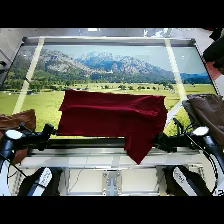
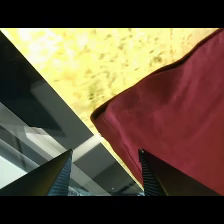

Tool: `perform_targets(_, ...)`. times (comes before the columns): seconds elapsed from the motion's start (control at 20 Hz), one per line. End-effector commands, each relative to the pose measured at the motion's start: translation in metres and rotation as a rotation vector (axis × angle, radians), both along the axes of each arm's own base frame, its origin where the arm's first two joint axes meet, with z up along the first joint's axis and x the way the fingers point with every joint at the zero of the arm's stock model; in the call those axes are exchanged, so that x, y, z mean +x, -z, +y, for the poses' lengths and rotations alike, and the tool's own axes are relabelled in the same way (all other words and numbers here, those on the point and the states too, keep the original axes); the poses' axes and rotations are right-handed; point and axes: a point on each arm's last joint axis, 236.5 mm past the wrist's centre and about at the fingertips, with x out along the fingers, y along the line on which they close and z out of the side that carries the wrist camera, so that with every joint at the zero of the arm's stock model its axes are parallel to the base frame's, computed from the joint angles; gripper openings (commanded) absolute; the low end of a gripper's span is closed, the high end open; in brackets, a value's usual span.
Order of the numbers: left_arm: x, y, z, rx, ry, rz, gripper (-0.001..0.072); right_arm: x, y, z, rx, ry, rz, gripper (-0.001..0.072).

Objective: Fold the shirts.

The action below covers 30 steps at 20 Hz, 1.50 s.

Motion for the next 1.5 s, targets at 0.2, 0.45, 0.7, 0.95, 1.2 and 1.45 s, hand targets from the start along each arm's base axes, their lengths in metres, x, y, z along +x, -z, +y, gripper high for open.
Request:
perform_targets(0.2,0.014,0.016,0.001,-0.061,-0.092,0.015,0.0477,-0.006,0.006,-0.008,-0.042,0.024,0.048,0.049)
perform_targets(0.45,0.027,0.026,-0.005,-0.122,-0.125,-0.002,0.0278,-0.002,0.001,-0.002,-0.007,0.045,0.041,0.0487)
perform_targets(0.7,0.026,0.029,-0.005,-0.113,-0.089,-0.006,0.0013,-0.002,0.002,-0.002,-0.01,0.079,0.068,0.0449)
perform_targets(0.95,0.027,0.028,-0.006,-0.117,-0.093,-0.008,0.0012,-0.006,0.016,0.002,-0.003,0.128,0.08,0.0381)
perform_targets(1.2,0.028,0.028,-0.006,-0.12,-0.096,-0.01,0.0013,-0.004,0.021,0.007,0.015,0.177,0.078,0.0388)
perform_targets(1.45,0.028,0.028,-0.006,-0.12,-0.096,-0.01,0.0013,0.002,0.02,0.01,0.036,0.201,0.078,0.0388)
